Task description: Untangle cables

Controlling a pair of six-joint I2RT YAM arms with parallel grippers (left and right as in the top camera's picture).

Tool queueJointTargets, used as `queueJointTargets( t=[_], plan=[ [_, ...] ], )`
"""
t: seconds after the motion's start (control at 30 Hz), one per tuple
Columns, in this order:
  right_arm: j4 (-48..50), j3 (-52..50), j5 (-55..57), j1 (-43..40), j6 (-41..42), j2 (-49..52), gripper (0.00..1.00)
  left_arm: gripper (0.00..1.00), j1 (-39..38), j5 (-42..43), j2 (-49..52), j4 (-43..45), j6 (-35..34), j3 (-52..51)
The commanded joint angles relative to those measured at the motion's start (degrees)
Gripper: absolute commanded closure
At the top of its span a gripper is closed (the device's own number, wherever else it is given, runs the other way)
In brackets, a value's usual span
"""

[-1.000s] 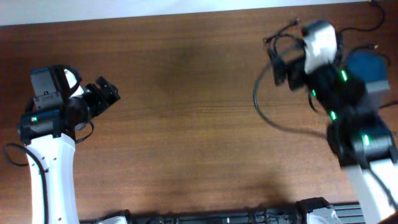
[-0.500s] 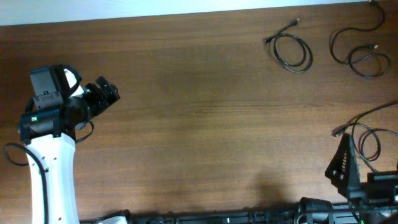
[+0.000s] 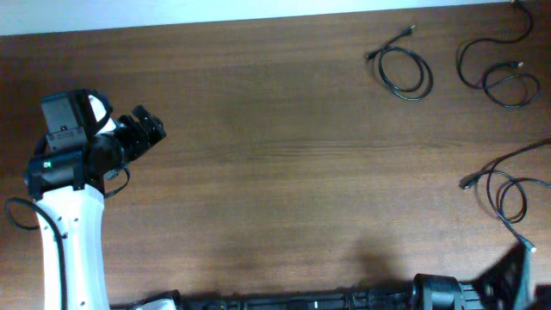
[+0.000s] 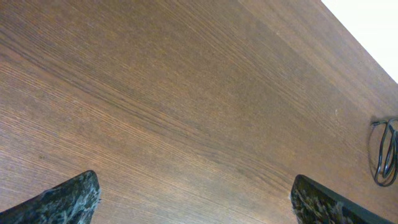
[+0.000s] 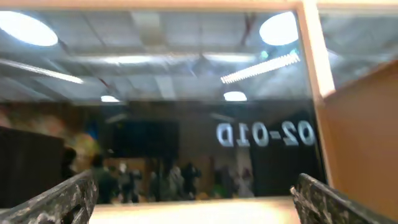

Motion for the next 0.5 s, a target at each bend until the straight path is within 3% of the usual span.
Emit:
queueJointTargets(
  t=[0.0,0.1,0.27,0.47],
  plan=[
    [-5.09,-10.56,4.37,0.33,0.76,0.33,0.02,0.01,0.17,-0.42,-0.59,-0.02,0.33,0.79],
    [-3.50,-28.79,4.35,0.33,0.79,0.33,0.02,0.01,0.17,-0.42,-0.59,-0.02,0.33,0.79],
    [9.22,-47.43,4.37,0.33,2.51,0.33,0.01,0.01,0.17,-0.42,-0.59,-0.02,0.33,0.79],
    [4.70,-50.60,4.39,0.33,2.47,0.44,0.02,0.01,0.17,-0.42,-0.59,-0.02,0.33,0.79]
  ],
)
